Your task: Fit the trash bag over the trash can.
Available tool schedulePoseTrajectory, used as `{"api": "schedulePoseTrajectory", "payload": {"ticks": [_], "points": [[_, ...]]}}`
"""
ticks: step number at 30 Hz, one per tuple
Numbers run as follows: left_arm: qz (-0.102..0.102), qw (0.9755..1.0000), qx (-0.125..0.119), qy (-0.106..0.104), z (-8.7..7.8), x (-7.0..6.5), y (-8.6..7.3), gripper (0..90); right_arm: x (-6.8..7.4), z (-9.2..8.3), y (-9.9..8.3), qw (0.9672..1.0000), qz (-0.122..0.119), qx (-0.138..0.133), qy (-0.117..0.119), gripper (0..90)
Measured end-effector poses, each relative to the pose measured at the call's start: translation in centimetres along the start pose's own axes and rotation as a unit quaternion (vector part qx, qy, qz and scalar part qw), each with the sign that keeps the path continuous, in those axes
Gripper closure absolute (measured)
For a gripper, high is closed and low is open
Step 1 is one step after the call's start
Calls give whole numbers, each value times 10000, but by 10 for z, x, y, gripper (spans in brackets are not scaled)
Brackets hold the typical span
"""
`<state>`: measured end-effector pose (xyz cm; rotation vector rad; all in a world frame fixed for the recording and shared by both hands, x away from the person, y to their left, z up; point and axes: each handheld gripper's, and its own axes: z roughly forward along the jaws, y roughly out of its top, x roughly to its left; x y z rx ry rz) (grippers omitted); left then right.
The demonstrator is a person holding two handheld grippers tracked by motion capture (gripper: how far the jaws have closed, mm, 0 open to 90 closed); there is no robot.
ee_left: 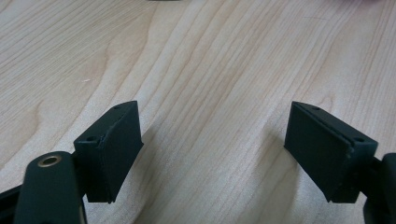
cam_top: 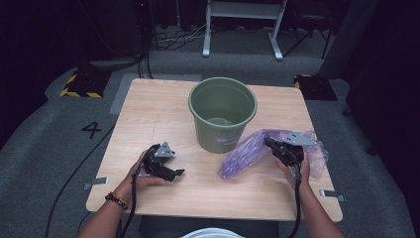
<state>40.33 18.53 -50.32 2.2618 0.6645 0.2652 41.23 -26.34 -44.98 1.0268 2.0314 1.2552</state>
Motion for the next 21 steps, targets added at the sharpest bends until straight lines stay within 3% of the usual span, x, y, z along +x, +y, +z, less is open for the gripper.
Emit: {"api": "schedulePoseTrajectory", "payload": {"ticks": [8,15,21], "points": [[14,10000,34,-18,1,1,1,164,-11,-23,17,9984,57,-521,-191,891],[21,10000,42,-2,1,1,1,162,-10,-43,43,9950,-99,-967,-240,892],[0,10000,46,4,1,1,1,156,-5,-54,67,9917,-311,-1191,-361,893]]}}
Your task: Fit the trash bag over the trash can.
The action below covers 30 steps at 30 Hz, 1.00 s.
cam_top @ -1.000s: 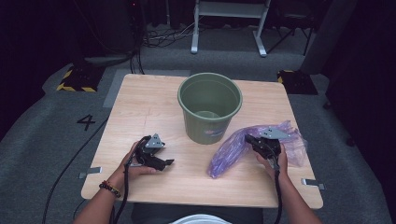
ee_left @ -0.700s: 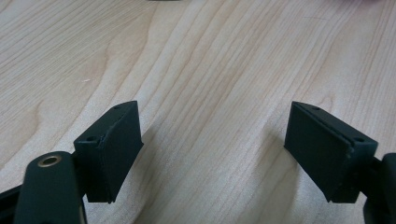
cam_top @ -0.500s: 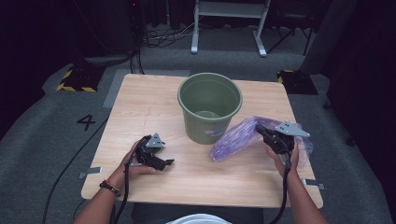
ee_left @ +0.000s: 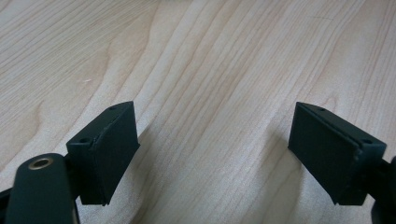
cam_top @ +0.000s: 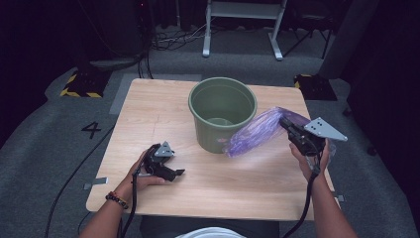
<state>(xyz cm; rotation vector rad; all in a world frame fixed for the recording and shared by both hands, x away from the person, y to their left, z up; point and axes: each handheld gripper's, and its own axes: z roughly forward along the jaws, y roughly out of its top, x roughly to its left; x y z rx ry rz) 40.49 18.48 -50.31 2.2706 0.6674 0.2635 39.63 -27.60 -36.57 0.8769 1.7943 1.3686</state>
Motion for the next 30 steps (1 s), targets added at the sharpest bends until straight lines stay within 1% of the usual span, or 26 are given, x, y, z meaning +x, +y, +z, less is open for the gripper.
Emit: {"api": "schedulePoseTrajectory", "payload": {"ticks": [2,3,4,8,9,12,13,17,22,27,28,29,30], "points": [[-1,10000,1,-1,0,0,0,156,0,0,6,10000,-8,-75,-10,893],[-1,10000,1,-1,0,0,0,156,0,0,6,10000,-8,-75,-10,893],[0,10000,-1,-2,0,0,0,156,-1,0,13,9999,-17,-152,-48,892],[-1,10000,-1,-1,0,0,0,156,-1,-2,26,9994,-59,-326,-34,893],[-2,10000,1,-1,0,0,0,156,-1,-2,26,9994,-59,-326,-34,893],[-4,10000,1,1,0,0,0,156,0,-5,36,9988,-82,-478,-28,893],[-4,10000,1,1,0,0,0,156,-1,-10,41,9983,-74,-582,-31,893],[-5,10000,0,9,0,0,0,156,-4,-21,47,9973,-51,-737,-61,893],[-8,10000,0,6,0,0,0,156,-10,-31,48,9961,15,-864,-191,893],[-22,10000,-2,-17,-1,0,0,170,-12,-27,51,9957,42,-881,-273,893],[1,10000,-25,-60,-2,0,1,174,-12,-23,54,9956,11,-888,-303,893],[-35,9999,-92,-115,-3,0,1,173,-11,-21,56,9955,-36,-880,-351,893],[-27,9997,-233,-54,-8,0,4,173,-10,-19,57,9952,-78,-892,-392,893]]}}
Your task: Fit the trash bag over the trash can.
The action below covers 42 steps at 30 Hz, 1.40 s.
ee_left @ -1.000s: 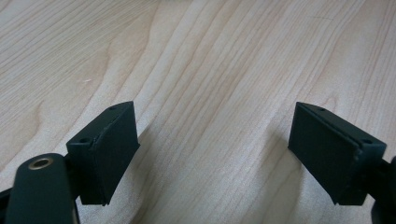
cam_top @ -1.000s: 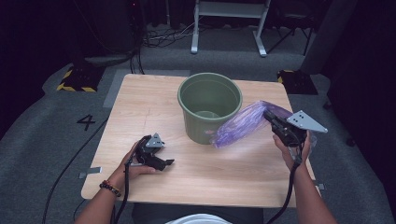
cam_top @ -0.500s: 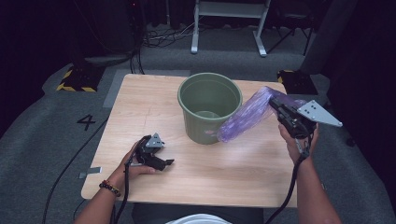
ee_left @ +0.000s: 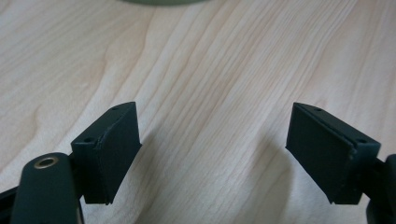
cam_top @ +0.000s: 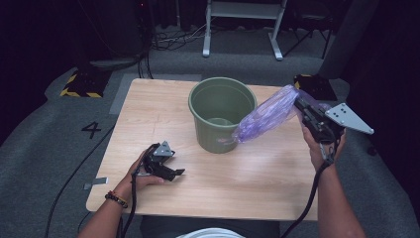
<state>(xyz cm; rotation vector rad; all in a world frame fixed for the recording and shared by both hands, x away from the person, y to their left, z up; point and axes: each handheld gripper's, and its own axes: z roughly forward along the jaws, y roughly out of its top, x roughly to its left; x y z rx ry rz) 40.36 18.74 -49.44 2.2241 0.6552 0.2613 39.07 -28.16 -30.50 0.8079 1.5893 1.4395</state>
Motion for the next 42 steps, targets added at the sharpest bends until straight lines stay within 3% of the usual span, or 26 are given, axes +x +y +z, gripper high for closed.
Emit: {"api": "schedulePoseTrajectory", "payload": {"ticks": [9,10,11,13,14,16,21,25,27,30,31,37,42], "points": [[174,9984,-515,144,-28,-5,16,169,7,18,14,9998,-123,-72,-135,894],[231,9971,-698,176,-39,-7,23,168,9,23,16,9997,-165,-74,-166,894],[231,9971,-698,176,-39,-7,23,168,9,23,16,9997,-165,-74,-166,894],[264,9954,-900,189,-49,-8,31,167,12,28,18,9995,-242,-65,-214,893],[299,9944,-981,242,-54,-10,35,166,17,35,19,9988,-394,-43,-294,893],[395,9924,-1116,323,-63,-12,44,165,19,38,18,9987,-419,-21,-300,893],[533,9866,-1522,263,-80,-16,71,169,31,55,17,9973,-648,94,-345,894],[648,9844,-1622,221,-84,-19,83,170,33,59,21,9968,-678,78,-423,894],[736,9833,-1648,246,-85,-20,92,168,32,61,27,9962,-651,32,-582,895],[762,9827,-1670,259,-85,-20,98,169,30,62,29,9961,-600,24,-641,895],[757,9820,-1711,259,-85,-20,101,169,29,64,28,9952,-608,37,-771,895],[870,9809,-1706,338,-82,-19,123,168,36,72,15,9949,-682,175,-719,893],[1000,9781,-1793,345,-76,-21,150,172,47,77,3,9951,-823,326,-447,892]]}}
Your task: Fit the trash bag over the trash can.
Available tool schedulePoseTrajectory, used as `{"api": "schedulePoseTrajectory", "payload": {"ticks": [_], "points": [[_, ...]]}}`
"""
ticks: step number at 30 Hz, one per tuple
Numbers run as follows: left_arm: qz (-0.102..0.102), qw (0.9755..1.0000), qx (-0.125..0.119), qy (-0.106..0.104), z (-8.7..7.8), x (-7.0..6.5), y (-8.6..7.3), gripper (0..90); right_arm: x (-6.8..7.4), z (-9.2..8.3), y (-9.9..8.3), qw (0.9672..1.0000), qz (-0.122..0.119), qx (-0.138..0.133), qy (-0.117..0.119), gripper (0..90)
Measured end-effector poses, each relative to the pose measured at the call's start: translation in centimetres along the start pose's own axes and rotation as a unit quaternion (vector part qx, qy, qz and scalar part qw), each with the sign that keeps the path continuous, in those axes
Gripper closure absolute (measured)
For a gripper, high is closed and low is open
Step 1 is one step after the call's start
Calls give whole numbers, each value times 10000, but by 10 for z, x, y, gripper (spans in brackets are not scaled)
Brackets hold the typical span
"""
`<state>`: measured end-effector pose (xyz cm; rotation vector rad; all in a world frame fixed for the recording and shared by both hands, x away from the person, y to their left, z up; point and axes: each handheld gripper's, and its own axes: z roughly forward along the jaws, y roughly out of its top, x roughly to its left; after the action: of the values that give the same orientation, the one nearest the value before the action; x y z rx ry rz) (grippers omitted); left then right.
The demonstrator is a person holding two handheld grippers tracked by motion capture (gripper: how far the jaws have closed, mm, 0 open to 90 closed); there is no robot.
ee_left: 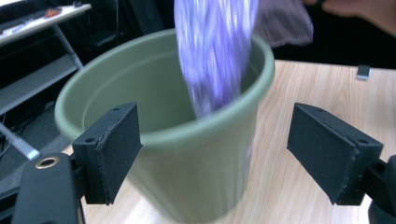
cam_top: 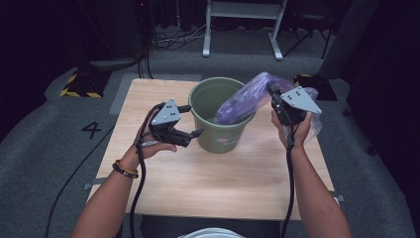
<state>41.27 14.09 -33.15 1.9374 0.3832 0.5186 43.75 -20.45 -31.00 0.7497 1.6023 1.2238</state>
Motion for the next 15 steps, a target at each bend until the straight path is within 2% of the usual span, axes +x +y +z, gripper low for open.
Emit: {"api": "schedulePoseTrajectory", "payload": {"ticks": [2,4,6,7,8,9,10,11,12,13,15], "points": [[61,10000,-12,-4,8,0,11,173,4,0,-2,10000,-71,16,67,891],[201,9998,70,11,22,-1,28,177,15,0,-5,9992,-288,66,254,890],[291,9995,100,-57,32,-3,36,185,21,-1,-7,9985,-333,81,430,887],[291,9995,100,-57,32,-3,36,188,21,-1,-7,9985,-333,81,430,887],[387,9991,173,-91,42,-5,43,189,27,-3,-8,9971,-420,63,624,883],[387,9991,173,-91,42,-5,43,189,30,-3,-9,9964,-497,77,686,882],[437,9987,197,-150,50,-7,48,192,33,-4,-10,9956,-555,88,748,880],[437,9987,197,-150,50,-7,48,195,33,-4,-10,9956,-555,88,748,880],[437,9986,212,-205,54,-7,49,198,37,-5,-11,9937,-595,70,948,876],[418,9986,240,-237,61,-8,51,198,38,-6,-12,9932,-609,78,988,874],[429,9985,243,-252,64,-8,51,212,39,-7,-12,9922,-622,72,1076,873]]}}
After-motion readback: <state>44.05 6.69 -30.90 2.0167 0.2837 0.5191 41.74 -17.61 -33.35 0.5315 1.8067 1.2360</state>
